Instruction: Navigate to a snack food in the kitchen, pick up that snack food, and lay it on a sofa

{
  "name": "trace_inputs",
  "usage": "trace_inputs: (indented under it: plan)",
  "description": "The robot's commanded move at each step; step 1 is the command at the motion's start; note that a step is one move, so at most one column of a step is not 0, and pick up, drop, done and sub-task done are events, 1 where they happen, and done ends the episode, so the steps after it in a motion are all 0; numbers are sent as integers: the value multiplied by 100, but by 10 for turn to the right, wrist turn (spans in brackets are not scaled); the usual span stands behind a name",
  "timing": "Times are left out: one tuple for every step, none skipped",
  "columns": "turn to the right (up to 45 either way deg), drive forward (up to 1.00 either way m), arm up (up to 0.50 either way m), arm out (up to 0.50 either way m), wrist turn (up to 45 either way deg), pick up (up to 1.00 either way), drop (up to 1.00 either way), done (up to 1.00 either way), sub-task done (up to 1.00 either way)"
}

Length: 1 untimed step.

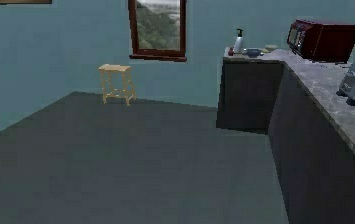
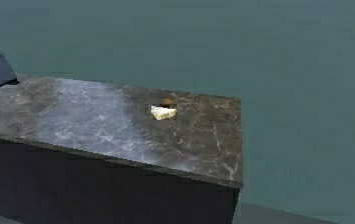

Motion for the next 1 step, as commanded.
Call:
trace_inputs:
  plan:
    - [0,0,50,0,0,0,0,0,0]
